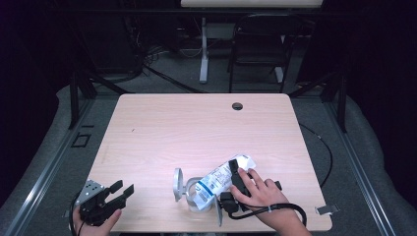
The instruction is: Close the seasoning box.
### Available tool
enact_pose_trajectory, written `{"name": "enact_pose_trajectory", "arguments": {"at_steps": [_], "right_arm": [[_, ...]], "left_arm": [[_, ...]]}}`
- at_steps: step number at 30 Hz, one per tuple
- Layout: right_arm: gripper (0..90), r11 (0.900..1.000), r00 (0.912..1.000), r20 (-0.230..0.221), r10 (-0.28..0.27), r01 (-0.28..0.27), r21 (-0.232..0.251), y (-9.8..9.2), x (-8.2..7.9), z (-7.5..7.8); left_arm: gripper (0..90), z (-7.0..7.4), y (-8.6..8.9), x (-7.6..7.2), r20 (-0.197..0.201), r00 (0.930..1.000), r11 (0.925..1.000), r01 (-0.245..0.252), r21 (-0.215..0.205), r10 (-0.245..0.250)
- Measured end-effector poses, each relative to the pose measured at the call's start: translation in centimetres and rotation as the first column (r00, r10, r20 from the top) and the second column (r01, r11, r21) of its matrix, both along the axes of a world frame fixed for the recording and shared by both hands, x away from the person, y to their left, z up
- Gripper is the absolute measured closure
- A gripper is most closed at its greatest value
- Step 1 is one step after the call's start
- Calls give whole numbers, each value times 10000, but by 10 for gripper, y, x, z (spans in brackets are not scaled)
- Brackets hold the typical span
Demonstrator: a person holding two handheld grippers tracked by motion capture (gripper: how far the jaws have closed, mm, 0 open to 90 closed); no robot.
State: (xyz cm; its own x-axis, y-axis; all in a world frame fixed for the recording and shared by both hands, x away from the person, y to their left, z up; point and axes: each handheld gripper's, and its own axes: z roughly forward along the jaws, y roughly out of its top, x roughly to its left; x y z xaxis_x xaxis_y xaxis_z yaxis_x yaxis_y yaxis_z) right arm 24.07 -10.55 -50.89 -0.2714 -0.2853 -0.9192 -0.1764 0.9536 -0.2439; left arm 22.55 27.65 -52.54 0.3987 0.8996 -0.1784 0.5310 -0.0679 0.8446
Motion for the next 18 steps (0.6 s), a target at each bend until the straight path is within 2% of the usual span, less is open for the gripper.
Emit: {"name": "enact_pose_trajectory", "arguments": {"at_steps": [18], "right_arm": [[423, 9998, 9999, 161, 12, -9, -183, 1, 0, 0]], "left_arm": [[503, 0, 1, 0, -32, 10000, 10000, -10, 20, 10]]}}
